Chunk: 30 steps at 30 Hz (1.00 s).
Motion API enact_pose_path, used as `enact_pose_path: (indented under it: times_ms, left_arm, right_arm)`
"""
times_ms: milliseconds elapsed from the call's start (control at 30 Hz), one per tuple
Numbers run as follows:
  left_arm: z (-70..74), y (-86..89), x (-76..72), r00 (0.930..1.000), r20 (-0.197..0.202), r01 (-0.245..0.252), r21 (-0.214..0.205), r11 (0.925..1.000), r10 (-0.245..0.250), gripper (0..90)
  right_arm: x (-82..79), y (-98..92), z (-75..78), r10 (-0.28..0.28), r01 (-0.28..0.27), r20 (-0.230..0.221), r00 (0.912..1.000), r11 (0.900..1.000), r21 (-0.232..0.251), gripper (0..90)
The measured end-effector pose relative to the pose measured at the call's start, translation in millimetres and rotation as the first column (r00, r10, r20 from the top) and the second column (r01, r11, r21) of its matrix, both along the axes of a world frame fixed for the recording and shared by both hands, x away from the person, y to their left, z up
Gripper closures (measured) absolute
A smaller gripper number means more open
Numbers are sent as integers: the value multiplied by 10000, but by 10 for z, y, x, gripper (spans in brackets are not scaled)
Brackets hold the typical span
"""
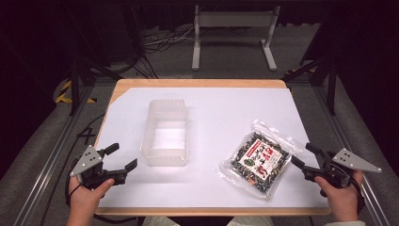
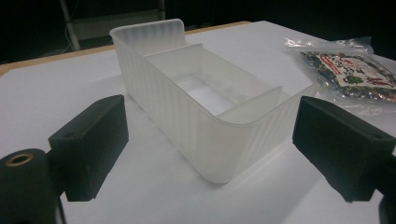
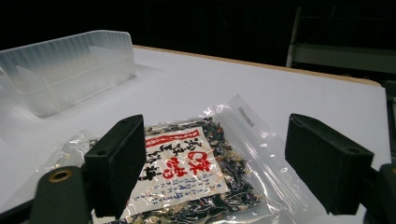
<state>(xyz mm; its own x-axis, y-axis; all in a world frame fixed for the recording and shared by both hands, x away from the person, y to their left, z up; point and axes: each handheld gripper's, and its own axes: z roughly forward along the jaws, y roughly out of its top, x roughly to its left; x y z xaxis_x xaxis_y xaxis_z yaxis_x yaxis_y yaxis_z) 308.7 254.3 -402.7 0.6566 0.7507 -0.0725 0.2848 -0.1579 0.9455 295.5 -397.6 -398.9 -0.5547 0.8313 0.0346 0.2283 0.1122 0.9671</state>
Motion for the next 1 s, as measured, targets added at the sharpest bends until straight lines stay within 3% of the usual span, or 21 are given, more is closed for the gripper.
enact_pose_path:
  times_ms: [200,533,767,1000]
  left_arm:
    - [4,-24,-1,9999,85,-112,404,9991,109,114]
    - [-3,4,5,9985,-262,-466,296,9985,474,116]
    - [-1,20,-7,9984,-261,-490,286,9984,497,114]
    - [9,10,-6,9987,-211,-465,289,9985,471,113]
  right_arm:
    - [-1,8,14,-43,43,91,9999,10000,-17,210]
    - [88,3,112,-95,97,155,9998,9999,-105,179]
    - [230,35,178,-365,381,242,9990,9968,-706,207]
    - [387,57,262,-411,417,190,9990,9986,-318,224]
